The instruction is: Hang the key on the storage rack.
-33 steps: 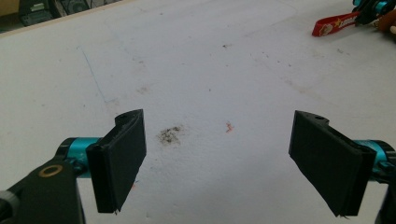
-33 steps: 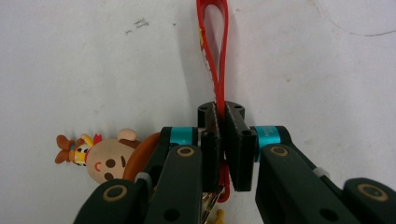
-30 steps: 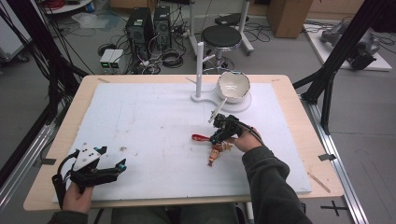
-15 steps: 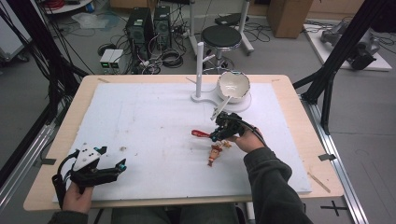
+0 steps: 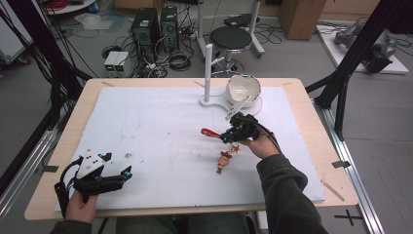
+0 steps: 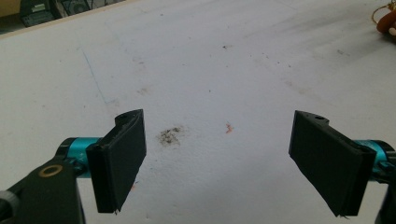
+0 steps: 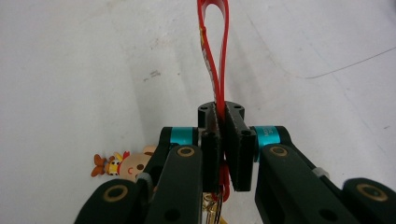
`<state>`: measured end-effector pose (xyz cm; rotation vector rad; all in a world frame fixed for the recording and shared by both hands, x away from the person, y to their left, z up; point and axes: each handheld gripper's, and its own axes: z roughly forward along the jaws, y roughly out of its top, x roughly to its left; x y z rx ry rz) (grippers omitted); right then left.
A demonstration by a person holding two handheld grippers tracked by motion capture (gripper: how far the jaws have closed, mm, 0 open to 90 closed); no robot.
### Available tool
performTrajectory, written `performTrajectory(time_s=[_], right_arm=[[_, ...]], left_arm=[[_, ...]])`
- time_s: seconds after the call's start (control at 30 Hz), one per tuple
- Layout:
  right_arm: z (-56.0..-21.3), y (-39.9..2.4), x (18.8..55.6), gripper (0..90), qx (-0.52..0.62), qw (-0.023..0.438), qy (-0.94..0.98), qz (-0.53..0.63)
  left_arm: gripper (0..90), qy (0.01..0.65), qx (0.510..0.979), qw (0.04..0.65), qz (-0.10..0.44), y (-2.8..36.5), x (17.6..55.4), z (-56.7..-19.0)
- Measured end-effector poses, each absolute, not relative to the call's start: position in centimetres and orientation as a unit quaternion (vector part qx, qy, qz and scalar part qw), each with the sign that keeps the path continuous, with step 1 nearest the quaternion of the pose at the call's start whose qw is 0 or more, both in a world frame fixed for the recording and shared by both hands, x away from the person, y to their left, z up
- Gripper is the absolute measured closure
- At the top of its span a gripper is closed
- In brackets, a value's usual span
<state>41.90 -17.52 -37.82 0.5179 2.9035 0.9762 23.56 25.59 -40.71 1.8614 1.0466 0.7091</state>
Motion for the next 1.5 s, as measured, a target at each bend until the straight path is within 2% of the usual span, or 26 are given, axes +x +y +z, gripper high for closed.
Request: performTrajectory(time_s=[0.77, 1.03, 1.3, 1.5], right_arm=[[-35.7, -18.0, 41.8, 85.7, 0.187, 0.042, 0.913, 0.359], [-34.2, -17.8, 42.1, 86.2, 0.197, 0.064, 0.906, 0.369], [-33.1, -17.7, 42.6, 86.7, 0.230, 0.106, 0.892, 0.375], [-32.2, -17.4, 43.1, 86.8, 0.254, 0.114, 0.885, 0.373]], left_arm=[[19.4, 0.419, 0.746, 0.432, 0.285, 25.6, 23.5, -40.7], [19.4, 0.420, 0.746, 0.432, 0.285, 25.7, 23.5, -40.6], [19.4, 0.419, 0.746, 0.431, 0.286, 25.7, 23.5, -40.6], [19.4, 0.421, 0.744, 0.433, 0.286, 25.7, 23.5, -40.6]])
